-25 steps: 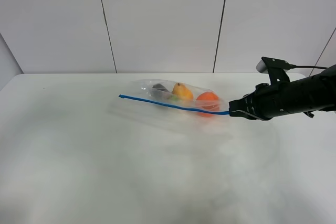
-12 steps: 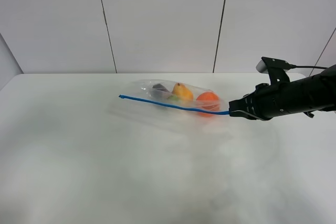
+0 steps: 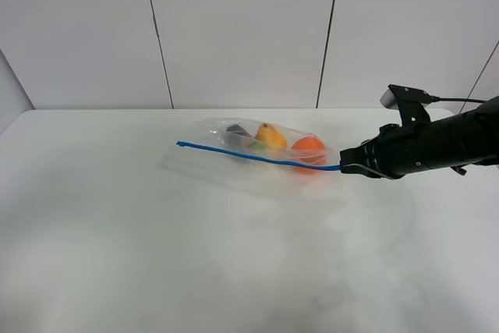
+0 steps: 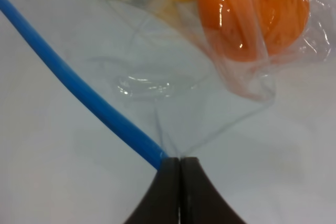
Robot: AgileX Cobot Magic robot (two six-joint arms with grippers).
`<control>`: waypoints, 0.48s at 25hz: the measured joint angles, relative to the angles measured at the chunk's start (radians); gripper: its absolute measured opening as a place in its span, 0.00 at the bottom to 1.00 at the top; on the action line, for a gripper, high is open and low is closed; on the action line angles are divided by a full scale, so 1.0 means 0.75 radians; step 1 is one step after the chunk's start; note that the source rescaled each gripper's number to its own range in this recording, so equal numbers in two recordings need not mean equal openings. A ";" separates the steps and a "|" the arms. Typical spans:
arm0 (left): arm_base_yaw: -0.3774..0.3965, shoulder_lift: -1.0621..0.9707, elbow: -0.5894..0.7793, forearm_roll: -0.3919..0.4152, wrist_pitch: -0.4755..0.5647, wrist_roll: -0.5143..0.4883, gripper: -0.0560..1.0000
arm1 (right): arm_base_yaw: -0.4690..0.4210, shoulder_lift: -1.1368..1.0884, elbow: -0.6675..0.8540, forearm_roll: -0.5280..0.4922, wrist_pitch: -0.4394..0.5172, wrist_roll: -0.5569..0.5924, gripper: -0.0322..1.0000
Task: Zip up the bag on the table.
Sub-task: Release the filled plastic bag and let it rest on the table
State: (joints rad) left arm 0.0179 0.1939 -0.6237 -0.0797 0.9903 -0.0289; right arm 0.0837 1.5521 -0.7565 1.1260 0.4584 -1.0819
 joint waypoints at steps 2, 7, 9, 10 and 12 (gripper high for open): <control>0.000 -0.035 0.016 0.002 0.007 -0.003 0.72 | 0.000 0.000 0.000 0.000 0.000 0.000 0.03; 0.000 -0.141 0.048 0.006 0.033 -0.004 0.72 | 0.000 0.000 0.000 0.000 0.000 0.001 0.03; 0.000 -0.182 0.063 0.007 0.039 -0.004 0.72 | 0.000 0.000 0.000 0.000 0.000 0.001 0.03; 0.000 -0.203 0.070 0.007 0.039 -0.004 0.72 | 0.000 0.000 0.000 0.000 0.000 0.001 0.03; 0.000 -0.245 0.091 0.008 0.042 -0.004 0.72 | 0.000 0.000 0.000 0.000 0.000 0.001 0.03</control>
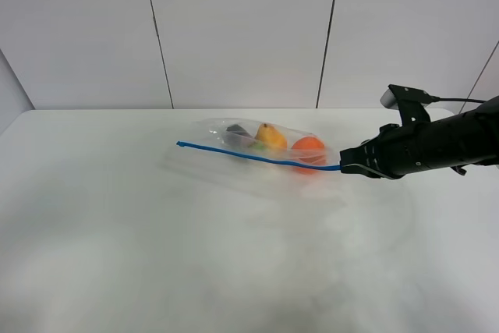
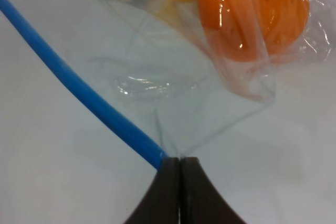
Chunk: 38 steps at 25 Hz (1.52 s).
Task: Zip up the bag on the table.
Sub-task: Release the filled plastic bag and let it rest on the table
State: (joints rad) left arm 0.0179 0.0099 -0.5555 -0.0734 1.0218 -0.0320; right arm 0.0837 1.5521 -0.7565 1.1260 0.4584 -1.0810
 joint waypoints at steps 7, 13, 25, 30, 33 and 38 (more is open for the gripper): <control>0.000 -0.018 0.034 0.004 0.018 0.001 0.72 | 0.000 0.000 0.000 0.001 -0.001 0.000 0.03; 0.000 -0.018 0.063 0.007 0.028 0.004 0.72 | 0.000 0.000 0.000 0.001 -0.001 0.005 0.03; 0.000 -0.018 0.085 0.005 0.049 0.006 0.72 | 0.000 0.000 0.000 0.001 -0.001 0.005 0.03; 0.000 -0.018 0.090 0.005 0.050 0.011 0.72 | 0.000 0.000 0.000 -0.001 -0.003 0.005 0.03; 0.000 -0.018 0.090 0.005 0.050 0.011 0.72 | 0.000 0.000 0.000 -0.001 -0.003 0.005 0.03; 0.000 -0.018 0.090 0.005 0.050 0.011 0.72 | 0.000 0.000 0.000 -0.001 -0.010 0.015 0.03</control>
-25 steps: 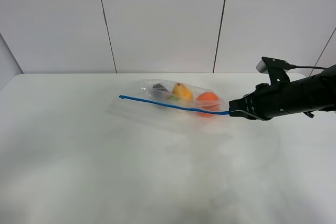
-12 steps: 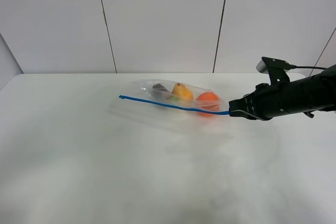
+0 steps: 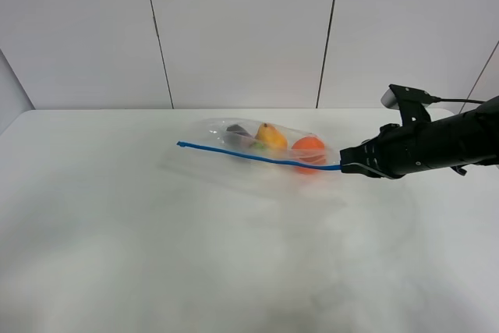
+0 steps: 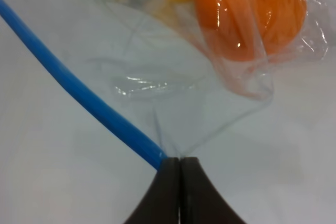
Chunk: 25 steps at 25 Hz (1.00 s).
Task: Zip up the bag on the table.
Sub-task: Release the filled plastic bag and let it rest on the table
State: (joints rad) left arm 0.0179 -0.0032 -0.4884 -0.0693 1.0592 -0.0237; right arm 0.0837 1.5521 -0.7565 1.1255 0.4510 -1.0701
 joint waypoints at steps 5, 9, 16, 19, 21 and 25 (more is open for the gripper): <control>0.000 0.000 0.000 0.000 0.000 0.000 0.72 | 0.000 0.000 0.000 0.000 -0.006 0.001 0.10; 0.000 0.000 0.000 0.000 0.000 0.000 0.72 | 0.000 0.000 0.000 0.000 -0.035 0.005 0.50; 0.000 0.000 0.000 -0.001 0.000 0.000 0.72 | 0.000 0.000 0.000 0.001 -0.110 0.033 0.94; 0.000 0.000 0.000 -0.001 0.000 0.000 0.72 | 0.000 0.000 0.000 0.001 -0.120 0.034 0.98; 0.000 0.000 0.000 -0.001 0.000 0.000 0.72 | 0.000 0.000 0.000 0.001 -0.138 0.035 0.99; 0.000 0.000 0.000 -0.001 0.002 0.000 0.72 | 0.000 0.000 0.000 0.001 -0.145 0.036 1.00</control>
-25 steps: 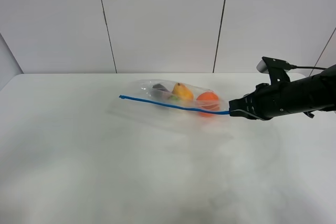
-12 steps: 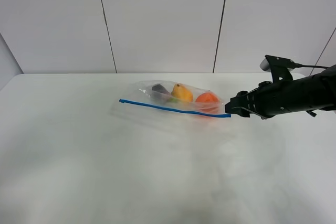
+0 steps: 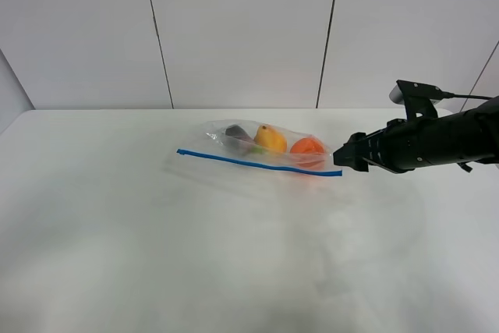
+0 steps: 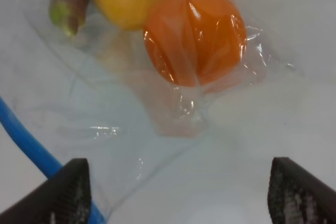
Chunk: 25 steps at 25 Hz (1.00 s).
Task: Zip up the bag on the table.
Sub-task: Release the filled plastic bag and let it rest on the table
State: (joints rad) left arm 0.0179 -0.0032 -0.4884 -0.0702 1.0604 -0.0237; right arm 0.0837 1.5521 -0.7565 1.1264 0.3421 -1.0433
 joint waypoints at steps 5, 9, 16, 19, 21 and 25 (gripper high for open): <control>0.000 0.000 0.000 0.000 0.000 0.003 0.72 | 0.000 0.000 0.000 -0.012 -0.010 0.001 1.00; 0.000 0.000 0.000 0.000 0.000 0.003 0.72 | 0.000 0.000 0.000 -0.074 -0.036 0.045 1.00; 0.000 0.000 0.000 0.000 0.000 0.003 0.72 | -0.025 0.000 0.000 -0.260 -0.069 0.191 1.00; 0.000 0.000 0.000 0.000 0.000 0.003 0.72 | -0.085 0.000 0.000 -0.289 -0.061 0.219 1.00; 0.000 0.000 0.000 0.000 0.000 0.003 0.72 | -0.133 0.000 0.000 -0.291 -0.041 0.223 1.00; 0.000 0.000 0.000 0.000 0.000 0.003 0.72 | -0.196 0.000 0.000 -0.294 -0.021 0.228 1.00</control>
State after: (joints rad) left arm 0.0179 -0.0032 -0.4884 -0.0702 1.0604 -0.0216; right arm -0.0635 1.5521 -0.7565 0.9056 0.3264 -0.8720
